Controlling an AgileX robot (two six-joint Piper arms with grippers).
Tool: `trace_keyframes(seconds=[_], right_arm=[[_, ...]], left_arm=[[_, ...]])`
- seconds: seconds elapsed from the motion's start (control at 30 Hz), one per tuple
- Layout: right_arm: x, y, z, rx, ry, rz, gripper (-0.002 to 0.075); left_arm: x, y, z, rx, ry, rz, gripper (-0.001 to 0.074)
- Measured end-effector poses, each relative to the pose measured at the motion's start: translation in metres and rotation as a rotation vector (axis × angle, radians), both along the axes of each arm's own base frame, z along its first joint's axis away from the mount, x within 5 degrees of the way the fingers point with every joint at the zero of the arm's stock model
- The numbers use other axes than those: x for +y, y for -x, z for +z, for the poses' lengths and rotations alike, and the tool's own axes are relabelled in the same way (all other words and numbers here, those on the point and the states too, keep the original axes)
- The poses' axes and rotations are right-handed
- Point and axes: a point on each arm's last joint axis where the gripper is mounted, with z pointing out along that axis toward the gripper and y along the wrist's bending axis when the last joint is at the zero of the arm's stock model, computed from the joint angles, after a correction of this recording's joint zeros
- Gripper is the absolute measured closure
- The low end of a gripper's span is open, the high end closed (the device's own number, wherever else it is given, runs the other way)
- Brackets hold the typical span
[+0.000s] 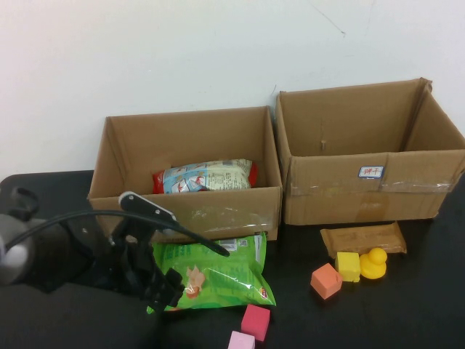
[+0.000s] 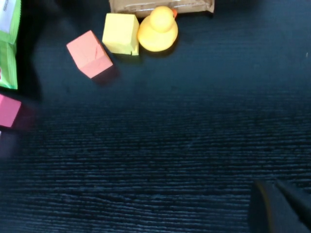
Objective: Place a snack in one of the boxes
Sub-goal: Pick up the potato chip
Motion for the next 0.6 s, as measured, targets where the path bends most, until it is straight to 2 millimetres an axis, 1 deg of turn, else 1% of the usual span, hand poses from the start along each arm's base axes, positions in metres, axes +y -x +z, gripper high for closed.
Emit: trace_keyframes(seconds=[0.17, 0.33, 0.47, 0.53, 0.6], right_arm=[[0.000, 0.000, 0.000, 0.000, -0.003, -0.001, 0.0727], [0.001, 0.000, 0.000, 0.000, -0.010, -0.003, 0.0727], [0.001, 0.000, 0.000, 0.000, -0.011, -0.004, 0.0727], [0.001, 0.000, 0.000, 0.000, -0.013, -0.005, 0.0727], [0.001, 0.000, 0.000, 0.000, -0.021, -0.007, 0.0727]], left_arm=[[-0.003, -0.012, -0.020, 0.032, -0.018, 0.011, 0.0137], [-0.011, -0.027, -0.039, 0.077, -0.002, 0.015, 0.0137], [-0.015, -0.033, -0.052, 0.113, 0.006, 0.010, 0.0140], [-0.016, -0.034, -0.057, 0.124, 0.005, 0.014, 0.0167], [-0.015, -0.034, -0.058, 0.126, 0.003, 0.018, 0.0220]])
